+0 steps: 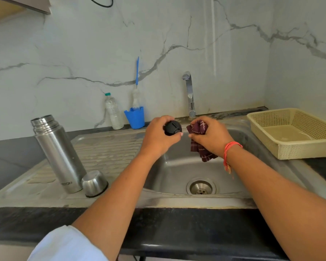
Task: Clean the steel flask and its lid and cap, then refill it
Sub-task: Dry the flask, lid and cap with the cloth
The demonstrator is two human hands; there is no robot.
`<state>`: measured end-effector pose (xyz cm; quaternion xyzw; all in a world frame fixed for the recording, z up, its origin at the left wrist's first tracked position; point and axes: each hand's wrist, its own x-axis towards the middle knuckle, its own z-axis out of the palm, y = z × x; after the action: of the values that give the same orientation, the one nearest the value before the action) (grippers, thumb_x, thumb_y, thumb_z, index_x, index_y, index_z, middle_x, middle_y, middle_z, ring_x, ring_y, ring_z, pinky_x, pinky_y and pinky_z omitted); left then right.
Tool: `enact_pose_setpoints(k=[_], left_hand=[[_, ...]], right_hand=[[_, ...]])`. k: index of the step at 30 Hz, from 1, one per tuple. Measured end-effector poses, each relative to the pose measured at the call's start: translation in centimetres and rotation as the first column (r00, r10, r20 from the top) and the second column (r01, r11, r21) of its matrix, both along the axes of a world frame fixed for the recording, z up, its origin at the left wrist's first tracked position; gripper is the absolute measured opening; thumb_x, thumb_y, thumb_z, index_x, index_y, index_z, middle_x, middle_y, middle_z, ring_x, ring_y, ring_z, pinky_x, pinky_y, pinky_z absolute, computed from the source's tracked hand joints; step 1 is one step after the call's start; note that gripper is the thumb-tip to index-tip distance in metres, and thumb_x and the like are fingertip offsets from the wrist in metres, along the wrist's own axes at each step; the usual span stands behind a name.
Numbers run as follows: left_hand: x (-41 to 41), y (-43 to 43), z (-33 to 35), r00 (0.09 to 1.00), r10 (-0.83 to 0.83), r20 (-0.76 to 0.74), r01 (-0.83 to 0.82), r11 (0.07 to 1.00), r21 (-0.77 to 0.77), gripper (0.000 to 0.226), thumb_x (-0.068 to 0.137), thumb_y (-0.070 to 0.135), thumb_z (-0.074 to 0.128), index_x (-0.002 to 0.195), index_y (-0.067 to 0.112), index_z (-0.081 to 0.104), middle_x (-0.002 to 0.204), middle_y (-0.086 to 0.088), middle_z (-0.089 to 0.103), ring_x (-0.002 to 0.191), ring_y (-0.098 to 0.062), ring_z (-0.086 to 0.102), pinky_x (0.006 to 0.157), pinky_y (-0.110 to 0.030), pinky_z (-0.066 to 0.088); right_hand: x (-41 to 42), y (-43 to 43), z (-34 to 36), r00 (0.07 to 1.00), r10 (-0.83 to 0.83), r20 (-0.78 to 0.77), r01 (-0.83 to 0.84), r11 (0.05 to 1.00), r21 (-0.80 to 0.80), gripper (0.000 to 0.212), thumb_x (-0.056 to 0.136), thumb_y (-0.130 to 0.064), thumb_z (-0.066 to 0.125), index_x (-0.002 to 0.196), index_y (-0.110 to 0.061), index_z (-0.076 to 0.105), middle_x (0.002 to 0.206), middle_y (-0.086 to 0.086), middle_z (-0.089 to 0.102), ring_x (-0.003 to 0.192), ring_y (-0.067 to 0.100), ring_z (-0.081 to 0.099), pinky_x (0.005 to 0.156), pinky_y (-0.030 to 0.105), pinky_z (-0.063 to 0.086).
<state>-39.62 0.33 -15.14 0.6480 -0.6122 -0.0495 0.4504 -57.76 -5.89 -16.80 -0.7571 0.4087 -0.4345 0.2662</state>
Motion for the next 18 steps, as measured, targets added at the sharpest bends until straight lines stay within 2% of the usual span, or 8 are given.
enact_pose_setpoints(k=[3,6,9,11,13,16,18], left_hand=[[0.2,2.0,0.8,0.987,-0.046,0.153,0.017,0.982,0.186,0.049,0.084,0.028,0.083,0.129,0.020,0.066,0.118,0.004,0.066,0.108,-0.014,0.063,0.091,-0.026,0.050],[0.9,3.4,1.2,0.970,-0.046,0.239,-0.014,0.970,0.241,0.050,0.083,0.028,0.081,0.130,0.020,0.066,0.116,0.004,0.067,0.103,-0.012,0.063,0.087,-0.024,0.049],[2.2,4.2,1.8,0.973,-0.018,0.232,-0.042,0.967,0.251,0.044,0.082,0.029,0.082,0.123,0.022,0.069,0.109,0.007,0.069,0.097,-0.009,0.064,0.075,-0.014,0.045],[3.2,4.6,2.0,0.987,-0.034,0.159,-0.020,0.945,0.326,0.045,0.083,0.029,0.084,0.124,0.020,0.070,0.110,0.007,0.071,0.098,-0.005,0.065,0.077,-0.010,0.045],[4.3,4.8,2.1,0.993,-0.027,0.119,-0.017,0.934,0.356,0.046,0.083,0.031,0.085,0.124,0.019,0.069,0.113,0.007,0.072,0.104,-0.005,0.067,0.085,-0.015,0.047],[5.0,5.2,1.9,0.994,-0.016,0.109,-0.025,0.930,0.367,0.036,0.084,0.030,0.084,0.117,0.021,0.069,0.107,0.010,0.073,0.098,0.000,0.066,0.080,-0.014,0.046],[5.4,5.5,1.7,0.992,-0.003,0.123,-0.040,0.938,0.346,0.030,0.085,0.032,0.082,0.111,0.026,0.069,0.107,0.008,0.074,0.098,-0.002,0.067,0.084,-0.020,0.049]], right_hand=[[0.0,0.2,-0.1,0.999,0.035,-0.022,-0.035,0.999,-0.003,0.035,0.080,-0.023,0.083,0.111,-0.026,0.068,0.101,-0.003,0.070,0.092,0.015,0.065,0.084,0.024,0.049],[0.4,0.7,-0.1,0.995,0.098,-0.030,-0.098,0.995,0.011,0.033,0.080,-0.023,0.083,0.108,-0.027,0.067,0.097,-0.007,0.069,0.092,0.014,0.065,0.086,0.027,0.051],[0.6,1.2,-0.1,0.987,0.147,-0.069,-0.146,0.989,0.013,0.032,0.081,-0.025,0.083,0.109,-0.028,0.067,0.099,-0.007,0.069,0.093,0.014,0.065,0.087,0.028,0.052],[0.7,1.3,0.0,0.983,0.157,-0.096,-0.157,0.988,0.013,0.033,0.081,-0.025,0.083,0.110,-0.027,0.067,0.101,-0.004,0.070,0.095,0.017,0.065,0.090,0.031,0.053],[0.7,1.4,0.0,0.982,0.157,-0.106,-0.157,0.988,0.013,0.034,0.081,-0.025,0.083,0.111,-0.026,0.067,0.102,-0.003,0.070,0.095,0.018,0.065,0.091,0.033,0.054],[0.8,1.5,-0.1,0.980,0.163,-0.117,-0.162,0.987,0.021,0.034,0.080,-0.026,0.083,0.110,-0.026,0.067,0.101,-0.002,0.070,0.094,0.018,0.065,0.090,0.033,0.054],[0.9,1.6,-0.1,0.978,0.171,-0.121,-0.168,0.985,0.030,0.034,0.080,-0.027,0.083,0.110,-0.026,0.067,0.100,-0.002,0.070,0.093,0.019,0.066,0.088,0.032,0.054]])
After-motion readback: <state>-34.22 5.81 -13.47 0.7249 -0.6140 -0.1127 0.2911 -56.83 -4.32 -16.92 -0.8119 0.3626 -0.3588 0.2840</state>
